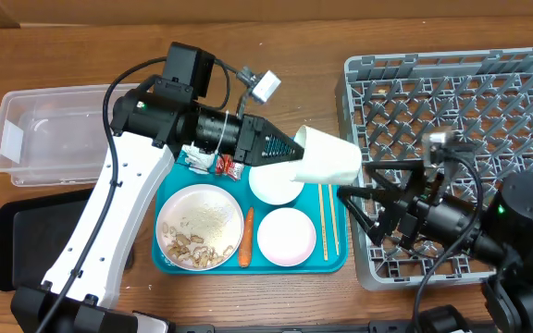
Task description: Sort waste into correct bins and load items into the dishwasher
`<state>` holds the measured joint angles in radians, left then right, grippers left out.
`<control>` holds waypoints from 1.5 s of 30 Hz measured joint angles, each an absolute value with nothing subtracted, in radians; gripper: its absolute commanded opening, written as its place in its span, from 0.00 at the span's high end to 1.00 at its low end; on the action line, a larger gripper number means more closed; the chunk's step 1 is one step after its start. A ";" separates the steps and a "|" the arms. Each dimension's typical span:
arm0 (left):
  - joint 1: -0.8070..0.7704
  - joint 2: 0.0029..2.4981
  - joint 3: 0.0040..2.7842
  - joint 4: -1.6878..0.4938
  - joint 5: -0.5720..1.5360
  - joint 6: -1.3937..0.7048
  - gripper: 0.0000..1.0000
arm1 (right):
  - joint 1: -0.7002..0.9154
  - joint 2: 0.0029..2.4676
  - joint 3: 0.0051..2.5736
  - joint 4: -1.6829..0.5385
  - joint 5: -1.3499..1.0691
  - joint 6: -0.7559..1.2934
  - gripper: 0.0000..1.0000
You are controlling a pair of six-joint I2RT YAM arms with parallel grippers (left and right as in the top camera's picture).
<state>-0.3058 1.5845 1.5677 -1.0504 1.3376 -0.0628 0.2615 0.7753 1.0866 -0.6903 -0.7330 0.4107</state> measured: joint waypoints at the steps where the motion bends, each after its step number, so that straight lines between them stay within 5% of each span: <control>1: -0.306 1.584 1.568 -1.042 1.367 -0.059 0.96 | 0.262 0.789 1.087 -0.689 -0.756 0.410 0.00; 14: -0.306 1.584 1.568 -1.017 1.507 -0.048 0.96 | 0.261 0.904 1.087 -0.481 -1.008 0.398 0.20; 17: -0.306 1.584 1.568 -1.015 1.517 -0.044 0.79 | 0.257 0.904 1.087 -0.480 -1.023 0.395 0.27; 19: -0.306 1.584 1.568 -1.011 1.513 -0.039 0.54 | 0.257 0.900 1.087 -0.488 -1.032 0.396 0.31; 21: -0.306 1.584 1.567 -1.012 1.509 -0.041 0.48 | 0.257 0.892 1.087 -0.509 -1.024 0.393 0.32; 24: -0.306 1.584 1.567 -1.012 1.507 -0.044 0.51 | 0.257 0.879 1.087 -0.569 -0.966 0.393 0.37; 28: -0.306 1.584 1.567 -1.012 1.507 -0.045 0.85 | 0.257 0.857 1.087 -0.627 -0.878 0.389 0.37; 30: -0.306 1.584 1.567 -1.008 1.508 -0.041 0.93 | 0.257 0.844 1.087 -0.665 -0.846 0.381 0.36; 37: -0.306 1.584 1.567 -1.021 1.451 -0.042 0.72 | 0.257 0.836 1.087 -0.838 -0.709 0.350 0.23; 45: -0.306 1.584 1.567 -1.049 1.277 -0.060 0.65 | 0.257 0.836 1.088 -0.904 -0.607 0.327 0.18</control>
